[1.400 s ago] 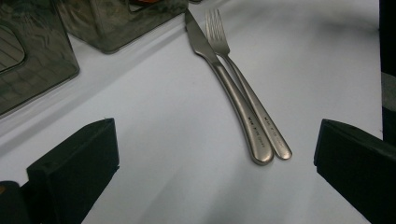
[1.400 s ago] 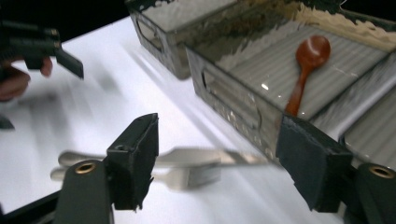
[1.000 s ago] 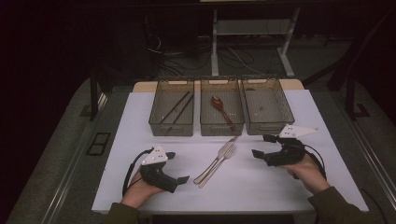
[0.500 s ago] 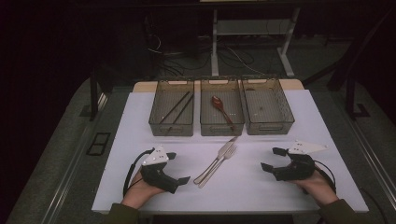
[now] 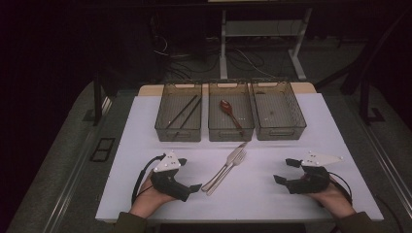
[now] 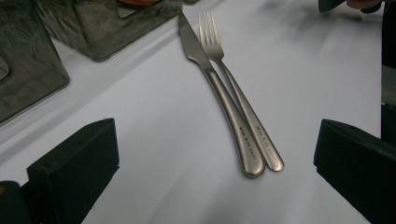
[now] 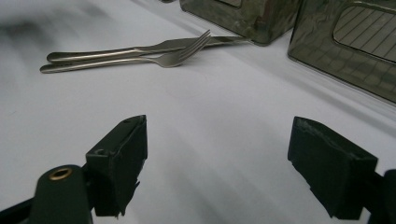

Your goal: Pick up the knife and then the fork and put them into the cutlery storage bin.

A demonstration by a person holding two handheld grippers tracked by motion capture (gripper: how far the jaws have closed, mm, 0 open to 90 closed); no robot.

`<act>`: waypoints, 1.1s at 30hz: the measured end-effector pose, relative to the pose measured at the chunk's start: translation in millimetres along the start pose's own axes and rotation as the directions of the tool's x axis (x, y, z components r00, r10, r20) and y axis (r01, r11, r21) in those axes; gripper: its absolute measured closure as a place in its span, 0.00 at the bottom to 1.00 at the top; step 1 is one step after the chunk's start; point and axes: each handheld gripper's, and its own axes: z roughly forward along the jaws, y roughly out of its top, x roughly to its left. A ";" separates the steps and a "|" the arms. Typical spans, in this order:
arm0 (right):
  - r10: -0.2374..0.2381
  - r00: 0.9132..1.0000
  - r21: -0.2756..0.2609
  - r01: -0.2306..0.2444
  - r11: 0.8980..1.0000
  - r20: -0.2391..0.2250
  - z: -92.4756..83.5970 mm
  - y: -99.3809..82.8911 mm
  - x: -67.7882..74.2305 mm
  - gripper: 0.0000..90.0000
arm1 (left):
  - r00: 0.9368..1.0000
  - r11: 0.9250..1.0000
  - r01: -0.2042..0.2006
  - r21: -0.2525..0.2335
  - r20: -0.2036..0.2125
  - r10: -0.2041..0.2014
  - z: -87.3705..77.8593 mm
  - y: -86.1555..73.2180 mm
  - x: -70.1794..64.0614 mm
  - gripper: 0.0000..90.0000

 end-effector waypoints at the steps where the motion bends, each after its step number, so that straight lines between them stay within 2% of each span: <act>1: 0.002 1.000 0.001 -0.002 1.000 0.000 0.0 0.5 0.0 0.21 | 1.000 1.000 -0.001 0.004 -0.005 0.001 0.7 1.0 -0.7 0.00; 4: 0.004 1.000 -0.003 -0.004 1.000 -0.001 0.9 1.4 -0.3 0.21 | 1.000 1.000 0.006 0.008 -0.007 -0.006 2.5 4.7 -3.0 0.02; 8: -0.002 1.000 0.002 0.002 1.000 0.000 2.1 1.1 0.1 0.21 | 1.000 1.000 0.013 0.013 -0.013 -0.013 5.4 9.5 -4.3 0.09; 22: 0.005 1.000 -0.002 -0.005 1.000 0.000 2.2 1.2 -0.3 0.21 | 0.998 0.998 0.058 0.023 -0.002 -0.058 27.1 31.2 -7.2 0.46; 27: 0.007 1.000 0.000 -0.008 1.000 0.004 2.3 1.2 -0.6 0.21 | 0.999 0.997 0.054 0.051 0.005 -0.054 40.6 35.9 -12.5 0.59; 33: 0.009 1.000 0.001 -0.009 1.000 0.007 2.5 1.0 -0.8 0.21 | 0.999 0.996 0.040 0.075 0.009 -0.041 56.4 40.3 -17.0 0.70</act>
